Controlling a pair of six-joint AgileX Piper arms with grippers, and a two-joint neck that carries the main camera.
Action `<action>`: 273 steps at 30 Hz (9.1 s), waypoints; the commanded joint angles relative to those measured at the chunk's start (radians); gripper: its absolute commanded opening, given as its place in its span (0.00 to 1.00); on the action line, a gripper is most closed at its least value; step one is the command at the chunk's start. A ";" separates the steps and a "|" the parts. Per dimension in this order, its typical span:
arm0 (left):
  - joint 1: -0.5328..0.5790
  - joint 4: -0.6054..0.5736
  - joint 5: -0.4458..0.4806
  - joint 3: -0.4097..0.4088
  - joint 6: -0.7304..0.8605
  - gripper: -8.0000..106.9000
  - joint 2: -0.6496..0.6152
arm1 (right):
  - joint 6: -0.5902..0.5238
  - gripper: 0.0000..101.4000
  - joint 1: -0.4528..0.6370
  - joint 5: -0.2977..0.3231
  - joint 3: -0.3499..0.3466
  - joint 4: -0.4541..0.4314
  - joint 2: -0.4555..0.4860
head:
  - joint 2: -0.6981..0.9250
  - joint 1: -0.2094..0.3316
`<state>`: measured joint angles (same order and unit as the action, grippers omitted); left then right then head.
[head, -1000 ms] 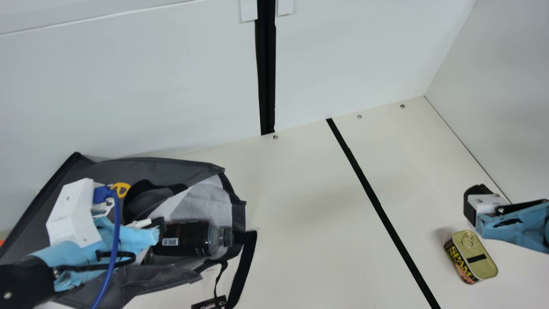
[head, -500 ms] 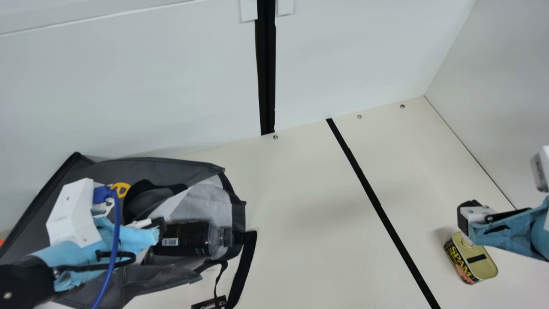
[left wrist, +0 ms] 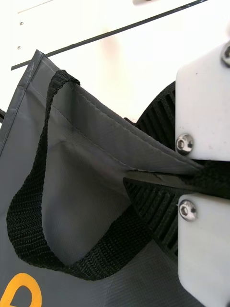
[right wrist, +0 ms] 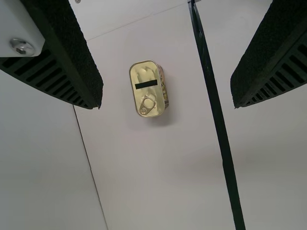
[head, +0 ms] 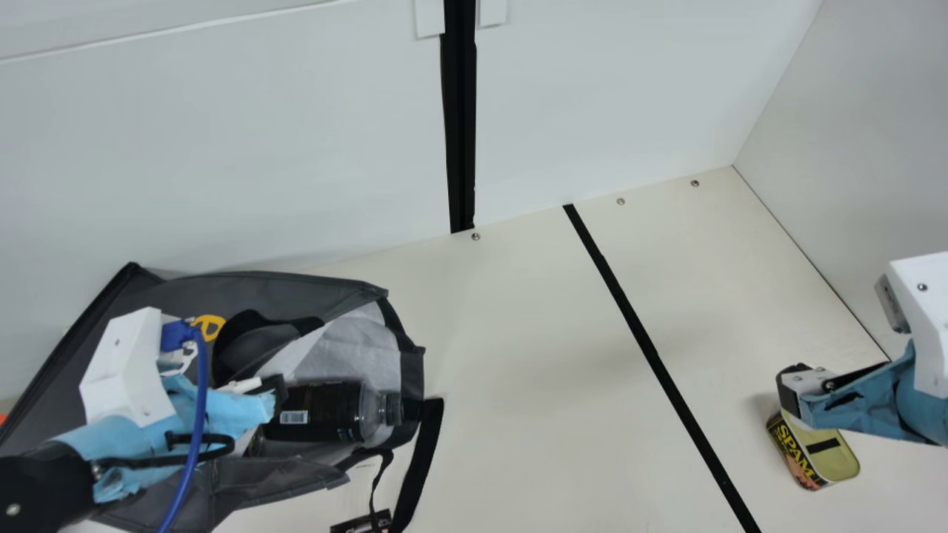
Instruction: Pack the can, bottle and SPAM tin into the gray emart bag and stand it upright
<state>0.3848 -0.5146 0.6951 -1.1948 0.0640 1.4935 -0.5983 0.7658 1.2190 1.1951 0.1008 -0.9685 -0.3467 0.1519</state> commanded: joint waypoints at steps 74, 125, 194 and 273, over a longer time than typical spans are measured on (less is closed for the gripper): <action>0.000 0.000 0.000 0.000 0.000 0.00 0.000 | -0.728 0.94 0.435 -0.133 -0.254 0.172 -0.374 | -0.002 0.023; 0.000 0.000 0.000 0.000 0.000 0.00 0.000 | -0.622 0.00 0.278 -0.340 -0.258 0.168 -0.543 | -0.002 0.023; 0.000 0.000 0.000 0.000 0.000 0.00 0.000 | -0.452 0.00 -0.593 -0.119 -0.187 0.100 -0.251 | -0.002 0.023; 0.000 0.000 0.000 0.000 0.000 0.00 0.000 | -0.995 0.00 -0.912 -0.492 -0.404 1.111 -0.342 | -0.002 0.023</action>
<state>0.3848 -0.5146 0.6951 -1.1948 0.0640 1.4935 -1.5896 -0.1367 0.7387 0.7867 1.2115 -1.2964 -0.3482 0.1519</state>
